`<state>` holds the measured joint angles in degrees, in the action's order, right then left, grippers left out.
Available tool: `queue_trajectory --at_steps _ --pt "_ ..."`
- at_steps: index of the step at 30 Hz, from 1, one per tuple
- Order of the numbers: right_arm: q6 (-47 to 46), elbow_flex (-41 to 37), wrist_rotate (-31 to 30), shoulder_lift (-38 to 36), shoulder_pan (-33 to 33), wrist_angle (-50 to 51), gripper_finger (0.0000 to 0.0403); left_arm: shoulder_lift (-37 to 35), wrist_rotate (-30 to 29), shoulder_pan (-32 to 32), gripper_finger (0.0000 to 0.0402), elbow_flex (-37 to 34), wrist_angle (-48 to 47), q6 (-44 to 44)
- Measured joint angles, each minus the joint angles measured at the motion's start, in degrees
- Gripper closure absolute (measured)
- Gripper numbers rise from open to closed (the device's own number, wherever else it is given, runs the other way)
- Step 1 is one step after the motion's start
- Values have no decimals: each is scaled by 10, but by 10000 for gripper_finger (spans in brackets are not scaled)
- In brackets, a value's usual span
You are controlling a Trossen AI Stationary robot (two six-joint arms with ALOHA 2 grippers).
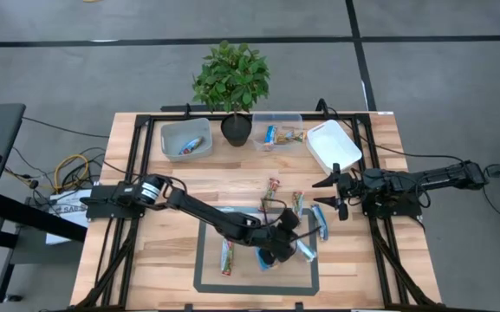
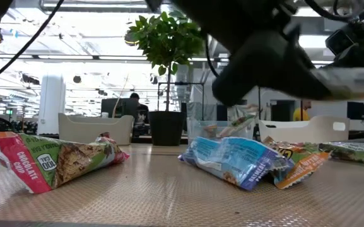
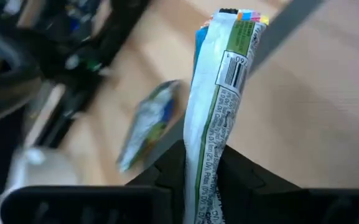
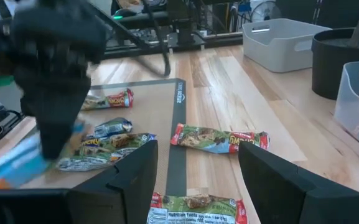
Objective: Pick and place Granola Bars by type
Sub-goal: Put the yellow granola bar into the transparent bin
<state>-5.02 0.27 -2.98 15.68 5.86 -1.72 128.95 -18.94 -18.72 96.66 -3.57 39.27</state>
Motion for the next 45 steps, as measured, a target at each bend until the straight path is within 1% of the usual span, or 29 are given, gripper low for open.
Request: queue_trajectory --at_steps 5,10,15,19,24,27,30,33,35,36,39,40,42,45 --pt "0 0 0 0 0 0 184 -43 -75 18 345 0 -53 -63" --pt "0 0 0 0 0 0 184 -80 -130 54 352 0 -145 -148" --pt "0 0 0 0 0 0 184 -112 -149 103 346 0 -231 -230" --pt "0 0 0 0 0 0 184 -118 -154 151 344 0 -262 -254" --pt "0 0 0 0 0 0 184 -118 -163 218 344 0 -233 -233" --pt "0 0 0 0 0 0 184 -117 -161 255 344 -6 -184 -219" --pt "0 0 0 0 0 0 184 -117 -148 288 343 -14 -139 -219" --pt "0 0 0 0 0 0 184 -113 -115 313 343 -14 -124 -232" --pt "0 0 0 0 0 0 184 -104 -94 322 343 -13 -110 -235" --pt "0 0 0 0 0 0 184 -101 -83 326 343 -15 -117 -235" --pt "0 0 0 0 0 0 184 -86 -64 332 343 -15 -92 -223" --pt "0 0 0 0 0 -2 184 -85 -63 333 343 -15 -96 -221" --pt "0 0 0 0 0 0 184 -70 -70 335 343 -10 -55 -214" --pt "0 0 0 1 0 -2 184 -66 -87 340 340 -13 -61 -199"
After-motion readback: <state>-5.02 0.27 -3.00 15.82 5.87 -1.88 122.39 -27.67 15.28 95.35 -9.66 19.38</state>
